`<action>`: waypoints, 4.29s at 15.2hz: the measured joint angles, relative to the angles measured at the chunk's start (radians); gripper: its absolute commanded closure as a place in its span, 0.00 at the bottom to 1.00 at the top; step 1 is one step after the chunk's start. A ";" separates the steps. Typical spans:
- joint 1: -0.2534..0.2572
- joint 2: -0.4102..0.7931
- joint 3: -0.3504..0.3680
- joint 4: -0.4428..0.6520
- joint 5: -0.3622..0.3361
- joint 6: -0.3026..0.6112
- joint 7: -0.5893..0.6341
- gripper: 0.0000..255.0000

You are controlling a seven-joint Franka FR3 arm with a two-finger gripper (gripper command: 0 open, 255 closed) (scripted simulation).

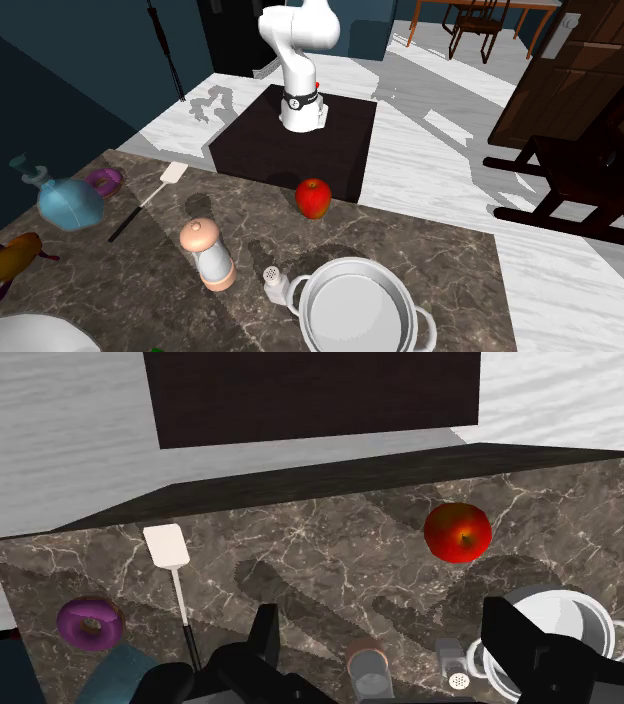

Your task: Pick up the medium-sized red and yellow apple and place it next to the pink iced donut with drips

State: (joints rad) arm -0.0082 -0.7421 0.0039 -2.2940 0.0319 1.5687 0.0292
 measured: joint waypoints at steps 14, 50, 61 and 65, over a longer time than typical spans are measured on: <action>0.081 0.182 0.098 -0.195 0.083 0.346 0.019 0.00; 0.178 0.685 0.239 -0.244 0.135 0.873 0.061 1.00; 0.177 0.594 0.232 -0.212 0.143 0.751 0.059 1.00; 0.178 0.558 0.230 -0.190 0.145 0.693 0.062 1.00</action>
State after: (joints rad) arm 0.1694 -0.1846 0.2335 -2.4844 0.1765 2.2617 0.0911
